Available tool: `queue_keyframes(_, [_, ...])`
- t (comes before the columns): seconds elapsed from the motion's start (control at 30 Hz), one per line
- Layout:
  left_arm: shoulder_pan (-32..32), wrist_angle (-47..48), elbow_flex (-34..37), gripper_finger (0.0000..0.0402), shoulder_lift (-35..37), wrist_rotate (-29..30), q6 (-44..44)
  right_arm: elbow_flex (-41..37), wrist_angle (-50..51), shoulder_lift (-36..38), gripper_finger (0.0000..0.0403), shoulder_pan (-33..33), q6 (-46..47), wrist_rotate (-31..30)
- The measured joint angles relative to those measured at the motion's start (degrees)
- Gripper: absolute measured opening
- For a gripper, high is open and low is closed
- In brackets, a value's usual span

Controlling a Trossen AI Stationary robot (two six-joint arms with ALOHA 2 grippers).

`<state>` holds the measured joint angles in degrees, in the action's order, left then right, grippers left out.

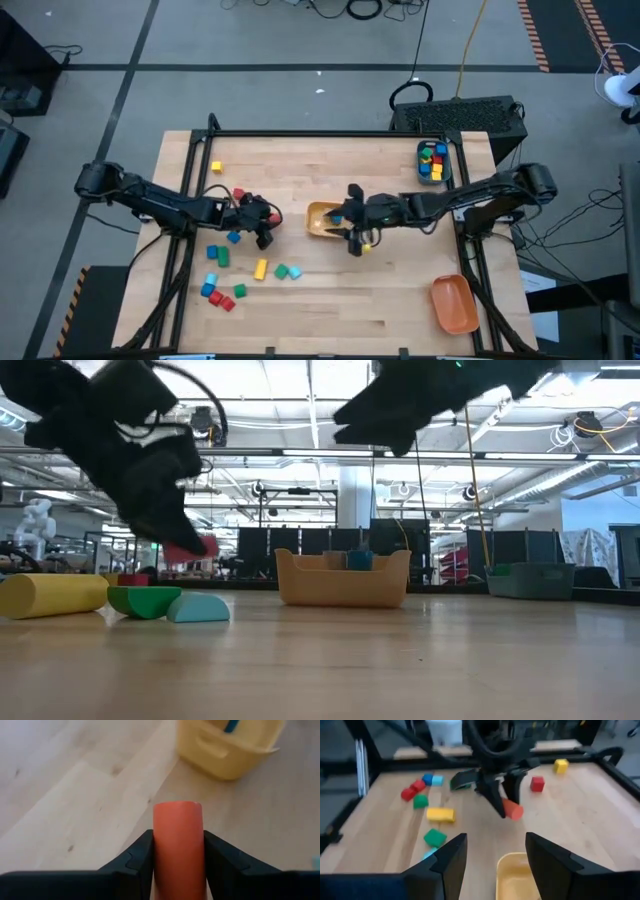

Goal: Sort blocks by size
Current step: Put the orange cylindrical block into the yellow bin

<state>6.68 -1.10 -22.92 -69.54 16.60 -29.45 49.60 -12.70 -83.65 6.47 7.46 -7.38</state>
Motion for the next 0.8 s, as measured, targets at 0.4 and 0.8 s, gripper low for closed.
queue_keyframes(0.4, [4.01,-14.98,-0.13,0.0136,4.49,0.08,13.97,-14.16,-29.13,-3.22,0.0187,-1.21,5.02,-0.64])
queue_keyframes(0.8, [6.77,-23.91,-0.10,0.0136,1.09,0.15,24.78,-4.56,-36.52,-17.29,0.0187,-0.78,3.31,-1.29])
